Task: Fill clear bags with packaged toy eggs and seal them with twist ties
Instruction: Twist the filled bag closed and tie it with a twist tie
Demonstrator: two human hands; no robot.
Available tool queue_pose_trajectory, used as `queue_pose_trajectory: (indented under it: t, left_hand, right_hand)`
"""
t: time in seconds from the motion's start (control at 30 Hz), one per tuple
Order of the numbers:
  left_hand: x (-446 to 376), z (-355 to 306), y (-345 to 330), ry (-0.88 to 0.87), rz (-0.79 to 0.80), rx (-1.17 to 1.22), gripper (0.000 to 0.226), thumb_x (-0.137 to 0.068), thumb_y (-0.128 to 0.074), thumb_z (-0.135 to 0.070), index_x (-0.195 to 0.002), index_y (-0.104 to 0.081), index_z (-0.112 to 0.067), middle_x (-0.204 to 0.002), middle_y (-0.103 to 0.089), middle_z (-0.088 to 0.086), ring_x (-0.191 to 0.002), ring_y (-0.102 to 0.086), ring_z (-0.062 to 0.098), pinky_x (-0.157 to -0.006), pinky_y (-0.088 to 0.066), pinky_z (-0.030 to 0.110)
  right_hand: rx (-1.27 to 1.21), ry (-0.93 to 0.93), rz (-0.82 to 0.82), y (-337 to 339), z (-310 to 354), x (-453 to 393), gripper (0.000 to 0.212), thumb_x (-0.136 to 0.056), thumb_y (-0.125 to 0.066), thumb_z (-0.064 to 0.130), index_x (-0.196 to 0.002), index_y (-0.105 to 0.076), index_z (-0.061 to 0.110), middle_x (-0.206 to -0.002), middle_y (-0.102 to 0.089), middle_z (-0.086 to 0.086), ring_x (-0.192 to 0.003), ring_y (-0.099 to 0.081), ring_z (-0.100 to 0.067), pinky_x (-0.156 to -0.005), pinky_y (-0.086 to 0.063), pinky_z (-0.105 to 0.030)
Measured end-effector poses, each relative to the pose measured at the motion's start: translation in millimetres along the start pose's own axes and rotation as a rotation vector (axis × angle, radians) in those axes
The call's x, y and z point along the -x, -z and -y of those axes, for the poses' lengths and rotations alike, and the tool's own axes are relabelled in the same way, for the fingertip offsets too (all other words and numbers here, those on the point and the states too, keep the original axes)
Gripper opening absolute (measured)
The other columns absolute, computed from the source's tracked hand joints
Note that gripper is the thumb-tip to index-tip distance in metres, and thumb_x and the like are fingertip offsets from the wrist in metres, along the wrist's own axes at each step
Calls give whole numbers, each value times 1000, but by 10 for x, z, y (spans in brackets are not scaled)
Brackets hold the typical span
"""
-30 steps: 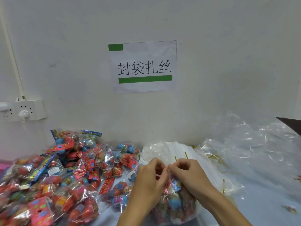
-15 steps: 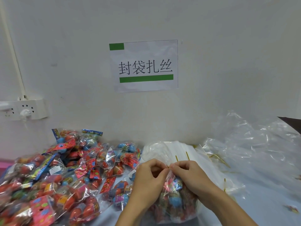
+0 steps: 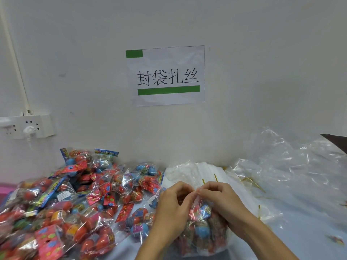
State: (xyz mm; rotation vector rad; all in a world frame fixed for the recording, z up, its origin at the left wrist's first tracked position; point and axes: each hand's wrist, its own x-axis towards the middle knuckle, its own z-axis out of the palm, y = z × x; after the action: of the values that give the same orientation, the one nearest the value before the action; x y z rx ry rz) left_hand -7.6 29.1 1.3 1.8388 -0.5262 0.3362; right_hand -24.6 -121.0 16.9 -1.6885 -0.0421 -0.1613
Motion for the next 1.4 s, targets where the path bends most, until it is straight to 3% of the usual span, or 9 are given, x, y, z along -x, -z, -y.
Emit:
queue_pose_trajectory:
  t: [0.13, 0.27, 0.43, 0.83, 0.9, 1.03, 1.13, 1.23, 1.4]
  left_hand:
    - [7, -18, 3, -27, 21, 3, 18, -96, -63, -16, -83, -65, -27, -77, -72, -4, -73, -68, 14, -65, -54, 29]
    - [21, -40, 2, -63, 54, -42, 18, -99, -59, -18, -86, -63, -30, -76, -71, 0, -69, -63, 27, -59, -48, 37]
    - [23, -78, -21, -71, 15, -92, 18, -98, -60, -19, -81, -62, -22, -71, -64, -15, -64, -58, 1, -60, -45, 15]
    - [-61, -115, 25, 295, 23, 52, 29, -99, -56, -20, -76, -68, -5, -60, -60, -7, -57, -54, 2, -56, -45, 13]
    - [-58, -133, 32, 359, 39, 34, 36, -99, -53, -21, -65, -61, -10, -54, -53, -9, -51, -49, 4, -50, -42, 17]
    - [-59, -132, 29, 405, 80, 37, 37, -99, -48, -18, -62, -49, -16, -56, -40, -2, -58, -39, 16, -63, -33, 30]
    - [-57, -115, 34, 404, 52, 169, 40, -98, -54, -16, -59, -62, -13, -67, -53, 8, -71, -50, 19, -76, -42, 36]
    - [-64, -120, 33, 356, -4, 242, 38, -94, -59, -11, -59, -73, -15, -82, -76, -1, -88, -70, 13, -89, -51, 31]
    - [-27, -117, 57, 193, -27, 200, 17, -86, -67, 3, -85, -68, -14, -84, -75, 1, -81, -71, 8, -69, -52, 18]
  right_hand:
    - [-18, -35, 67, 10, 21, -5, 42, -94, -63, 28, -86, -66, -13, -86, -69, -30, -77, -67, -29, -83, -55, -47]
    - [38, -39, 80, 16, 66, 15, 50, -96, -64, 41, -74, -73, -3, -83, -73, -24, -76, -71, -31, -81, -56, -43]
    - [1, 0, -51, -62, 24, 18, 34, -98, -62, 27, -72, -78, 11, -78, -76, -12, -74, -73, -20, -73, -58, -34]
    - [-67, 141, -94, -94, 26, 25, 17, -89, -73, 9, -73, -72, 2, -74, -71, -17, -66, -67, -15, -61, -53, -21]
    - [-50, 159, -72, -104, 37, 36, 19, -89, -72, 7, -70, -72, 7, -70, -72, -12, -65, -67, -14, -61, -53, -20]
    - [26, 173, -70, -117, 35, 36, 23, -90, -72, 11, -67, -69, 10, -62, -66, -2, -59, -60, -9, -59, -49, -20]
    - [21, 163, -106, -110, 26, 22, 22, -90, -71, 12, -69, -69, 5, -61, -65, -6, -58, -58, -10, -57, -48, -20]
    - [-14, 139, -132, -90, 26, 16, 21, -90, -72, 15, -72, -72, 4, -72, -70, -15, -63, -62, -13, -61, -50, -22]
    - [-47, 94, -147, -71, 0, -11, 24, -90, -72, 17, -71, -71, 2, -68, -69, -12, -65, -62, -15, -64, -50, -26]
